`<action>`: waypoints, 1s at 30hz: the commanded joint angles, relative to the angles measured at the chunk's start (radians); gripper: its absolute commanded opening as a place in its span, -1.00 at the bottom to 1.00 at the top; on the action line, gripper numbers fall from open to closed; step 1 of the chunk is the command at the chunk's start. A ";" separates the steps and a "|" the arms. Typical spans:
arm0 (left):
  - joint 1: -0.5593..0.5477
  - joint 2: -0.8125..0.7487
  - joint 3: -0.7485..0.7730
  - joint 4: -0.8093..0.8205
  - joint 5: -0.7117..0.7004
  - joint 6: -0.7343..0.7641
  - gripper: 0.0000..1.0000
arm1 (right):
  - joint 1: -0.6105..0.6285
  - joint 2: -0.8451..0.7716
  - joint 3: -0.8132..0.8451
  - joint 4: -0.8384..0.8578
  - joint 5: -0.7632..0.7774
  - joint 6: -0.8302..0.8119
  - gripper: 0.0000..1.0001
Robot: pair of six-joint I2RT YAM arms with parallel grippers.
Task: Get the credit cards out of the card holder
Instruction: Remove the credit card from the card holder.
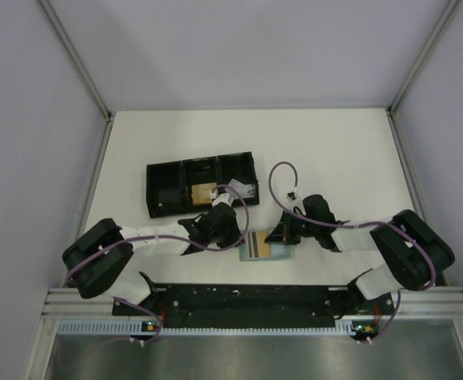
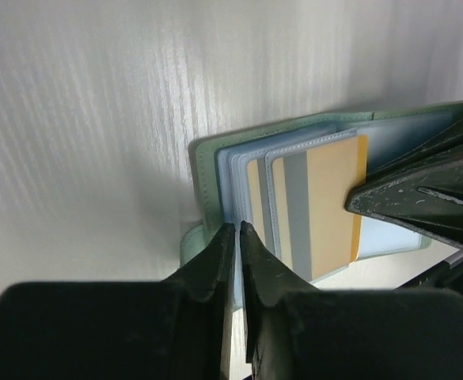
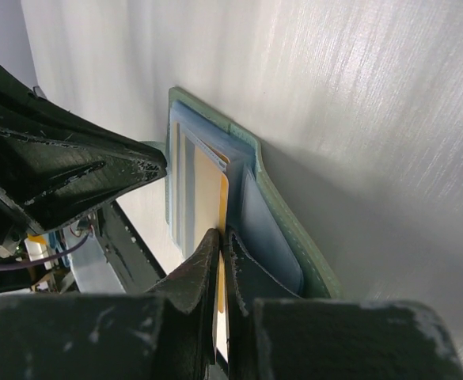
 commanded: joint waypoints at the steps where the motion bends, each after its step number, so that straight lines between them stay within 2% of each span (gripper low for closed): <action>1: 0.005 -0.084 -0.022 0.029 0.034 -0.012 -0.74 | -0.010 -0.007 0.020 0.011 -0.016 -0.037 -1.00; 7: 0.003 -0.085 0.001 0.123 0.137 -0.030 -0.50 | -0.009 0.005 0.018 0.029 -0.028 -0.029 -1.00; 11: 0.003 -0.033 0.034 0.124 0.146 -0.030 -0.50 | -0.010 0.007 0.021 0.026 -0.030 -0.027 -1.00; 17: 0.003 0.051 0.044 0.129 0.157 -0.041 -0.78 | -0.010 0.008 0.020 0.022 -0.031 -0.024 -1.00; 22: 0.002 0.085 0.043 0.112 0.145 -0.042 -0.99 | -0.010 0.008 0.015 0.043 -0.045 -0.014 -0.81; 30: 0.003 0.091 0.025 0.092 0.128 -0.052 -1.00 | -0.027 0.013 -0.016 0.121 -0.079 0.019 -0.80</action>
